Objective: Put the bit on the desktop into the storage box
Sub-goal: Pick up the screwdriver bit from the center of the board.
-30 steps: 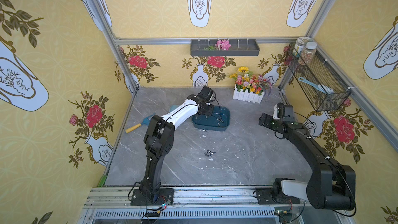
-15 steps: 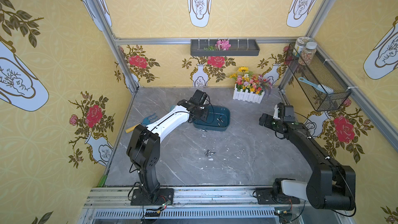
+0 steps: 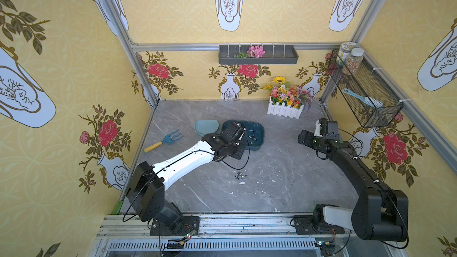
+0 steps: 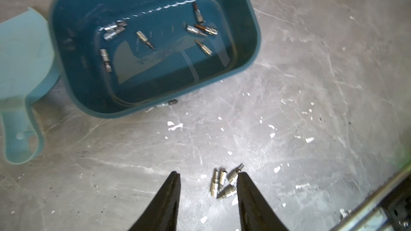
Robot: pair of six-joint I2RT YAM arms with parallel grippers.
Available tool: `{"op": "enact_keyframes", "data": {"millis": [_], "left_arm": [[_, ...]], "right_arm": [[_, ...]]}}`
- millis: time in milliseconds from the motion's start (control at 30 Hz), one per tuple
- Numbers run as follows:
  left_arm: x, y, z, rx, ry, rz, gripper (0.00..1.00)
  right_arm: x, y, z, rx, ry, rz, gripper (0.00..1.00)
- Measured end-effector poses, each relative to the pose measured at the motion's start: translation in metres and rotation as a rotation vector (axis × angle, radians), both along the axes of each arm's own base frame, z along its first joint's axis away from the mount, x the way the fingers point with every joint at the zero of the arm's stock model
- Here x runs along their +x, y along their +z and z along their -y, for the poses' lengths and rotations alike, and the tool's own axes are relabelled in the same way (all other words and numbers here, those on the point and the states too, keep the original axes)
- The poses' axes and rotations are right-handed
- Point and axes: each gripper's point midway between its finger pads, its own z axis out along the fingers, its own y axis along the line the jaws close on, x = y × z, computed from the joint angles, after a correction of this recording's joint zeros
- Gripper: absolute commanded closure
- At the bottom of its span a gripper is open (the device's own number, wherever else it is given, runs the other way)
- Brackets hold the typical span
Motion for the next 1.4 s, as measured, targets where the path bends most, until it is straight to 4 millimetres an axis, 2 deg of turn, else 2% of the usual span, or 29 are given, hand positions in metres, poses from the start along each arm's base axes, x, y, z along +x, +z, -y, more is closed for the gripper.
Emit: {"op": "enact_keyframes", "data": {"millis": [200,500,800,1400], "left_arm": [[-0.049,-0.025,0.017,0.062,-0.164,-0.063,0.58],[-0.079,-0.069,0.025,0.155,-0.249,-0.183,0.64],[-0.083,-0.094,0.028,0.211,-0.293,-0.232,0.68],[-0.075,-0.116,0.037,0.237,-0.334,-0.215,0.71]], "right_arm": [[0.0,0.0,0.0,0.001,0.001,0.0,0.03],[0.0,0.0,0.0,0.003,0.001,0.0,0.03],[0.0,0.0,0.0,0.003,0.001,0.0,0.03],[0.0,0.0,0.0,0.006,0.001,0.001,0.03]]}}
